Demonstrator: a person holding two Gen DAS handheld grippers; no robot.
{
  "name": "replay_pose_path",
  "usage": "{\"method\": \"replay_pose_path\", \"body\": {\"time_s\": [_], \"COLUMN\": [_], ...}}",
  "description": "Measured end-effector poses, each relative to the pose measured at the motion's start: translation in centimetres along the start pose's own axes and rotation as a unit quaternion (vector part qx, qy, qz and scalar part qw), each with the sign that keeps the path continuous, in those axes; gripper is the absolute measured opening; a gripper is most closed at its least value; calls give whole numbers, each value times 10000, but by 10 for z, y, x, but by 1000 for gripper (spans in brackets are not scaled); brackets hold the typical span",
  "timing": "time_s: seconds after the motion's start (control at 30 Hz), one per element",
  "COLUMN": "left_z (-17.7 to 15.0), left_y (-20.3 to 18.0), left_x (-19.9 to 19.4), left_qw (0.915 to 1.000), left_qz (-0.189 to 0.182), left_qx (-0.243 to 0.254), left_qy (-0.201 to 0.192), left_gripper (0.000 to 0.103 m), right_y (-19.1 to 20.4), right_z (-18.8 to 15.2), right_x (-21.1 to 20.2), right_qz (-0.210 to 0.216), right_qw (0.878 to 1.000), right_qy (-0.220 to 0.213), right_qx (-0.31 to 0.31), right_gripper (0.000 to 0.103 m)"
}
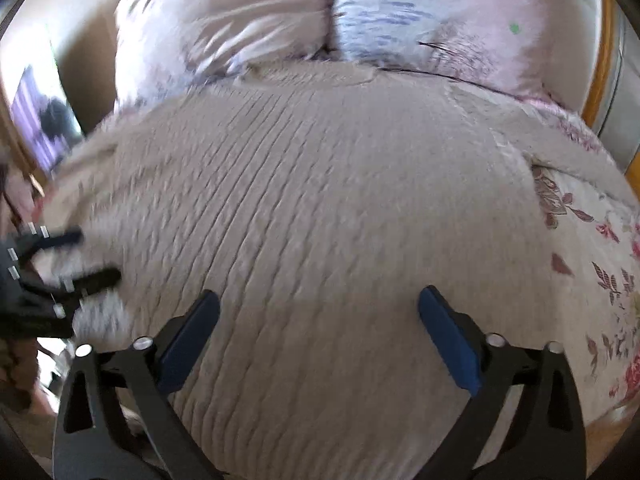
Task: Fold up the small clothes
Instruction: 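Grasp the sweater sleeve cuff with the right gripper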
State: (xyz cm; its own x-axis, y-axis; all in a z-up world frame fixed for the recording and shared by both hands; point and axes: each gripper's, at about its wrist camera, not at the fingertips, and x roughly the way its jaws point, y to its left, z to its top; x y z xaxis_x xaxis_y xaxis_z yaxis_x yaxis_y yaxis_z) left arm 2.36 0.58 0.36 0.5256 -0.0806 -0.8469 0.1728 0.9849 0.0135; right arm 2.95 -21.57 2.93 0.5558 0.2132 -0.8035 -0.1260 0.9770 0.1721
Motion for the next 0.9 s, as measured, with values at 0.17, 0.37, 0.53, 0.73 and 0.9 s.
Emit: {"method": "replay_pose_path", "body": {"time_s": [0.17,0.37,0.53,0.73,0.9], "left_z": [24,69,110,137,140], "left_y": [13,27,33,44,43], "left_x": [-1,-8,-5,11,27], "left_qw": [9995,9955,9903,9937,9949], "left_qz": [194,173,446,122,-198], "left_qx": [44,161,223,-164,-366], "left_qy": [-253,-915,-1294,-1103,-919], "left_gripper": [101,101,101,101,101], "right_y": [-87,-213,-291,-325,-346], "right_z": [50,86,76,63,62], "right_x": [-14,-9,4,8,11], "right_qz": [-139,-580,-759,-678,-613], "right_qw": [9903,9462,8887,8543,8409], "right_qy": [-315,-360,-363,-486,-661], "right_qx": [1343,3162,4507,5130,5336], "right_gripper": [87,65,56,49,35]}}
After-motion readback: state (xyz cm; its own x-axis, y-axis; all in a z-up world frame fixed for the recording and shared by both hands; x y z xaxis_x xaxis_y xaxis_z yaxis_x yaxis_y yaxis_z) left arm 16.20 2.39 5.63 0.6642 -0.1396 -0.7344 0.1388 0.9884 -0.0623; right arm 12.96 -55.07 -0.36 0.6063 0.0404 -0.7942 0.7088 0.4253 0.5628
